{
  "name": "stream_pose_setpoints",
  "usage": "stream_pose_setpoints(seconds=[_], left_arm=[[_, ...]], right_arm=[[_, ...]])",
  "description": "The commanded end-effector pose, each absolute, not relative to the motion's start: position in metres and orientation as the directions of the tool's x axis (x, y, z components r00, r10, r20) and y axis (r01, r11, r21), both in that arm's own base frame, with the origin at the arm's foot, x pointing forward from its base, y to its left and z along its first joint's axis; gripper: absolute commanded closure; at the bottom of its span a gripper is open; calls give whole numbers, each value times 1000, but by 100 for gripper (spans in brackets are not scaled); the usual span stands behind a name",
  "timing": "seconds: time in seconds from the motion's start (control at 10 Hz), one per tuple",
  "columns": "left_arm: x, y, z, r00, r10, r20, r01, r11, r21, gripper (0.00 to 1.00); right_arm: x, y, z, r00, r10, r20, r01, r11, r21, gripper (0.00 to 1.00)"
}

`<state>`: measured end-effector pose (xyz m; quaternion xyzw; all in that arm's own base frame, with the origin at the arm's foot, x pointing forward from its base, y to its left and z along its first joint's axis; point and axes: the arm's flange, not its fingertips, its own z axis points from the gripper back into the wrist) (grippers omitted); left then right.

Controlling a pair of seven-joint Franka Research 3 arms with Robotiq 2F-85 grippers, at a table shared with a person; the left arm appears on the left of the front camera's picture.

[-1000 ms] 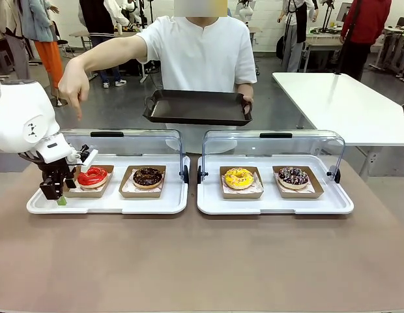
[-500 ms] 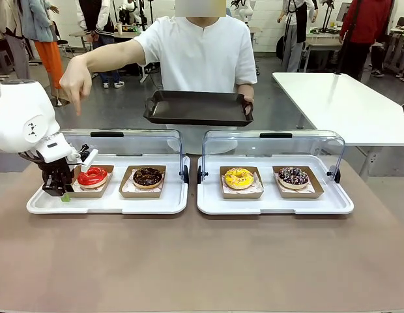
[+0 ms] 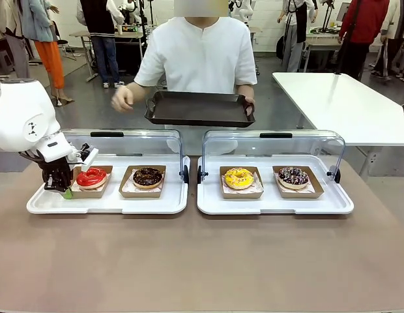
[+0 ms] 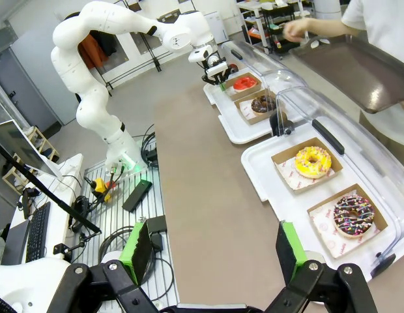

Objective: Provide the desired donut to the person.
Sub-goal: Pick up and lift the Paper togo box containing the Donut pointed at by the person.

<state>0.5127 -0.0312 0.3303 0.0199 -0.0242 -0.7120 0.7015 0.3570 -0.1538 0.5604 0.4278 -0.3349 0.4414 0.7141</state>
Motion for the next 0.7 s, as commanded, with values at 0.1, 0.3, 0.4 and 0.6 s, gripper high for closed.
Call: stream_pose_setpoints(seconds=[0.1,0.3,0.4,0.6], left_arm=[[481,-42,362,-77,-997,-20,996,-78,34,100],[434,-54,408,-42,-997,-59,999,-41,-13,100],[413,-58,425,-26,-999,-42,999,-24,-44,100],[380,-64,457,-9,-997,-74,999,-5,-50,100]], right_arm=[[358,-153,560,379,333,863,-920,236,312,0],[358,-153,560,379,333,863,-920,236,312,0],[358,-153,560,379,333,863,-920,236,312,0],[358,-153,560,379,333,863,-920,236,312,0]])
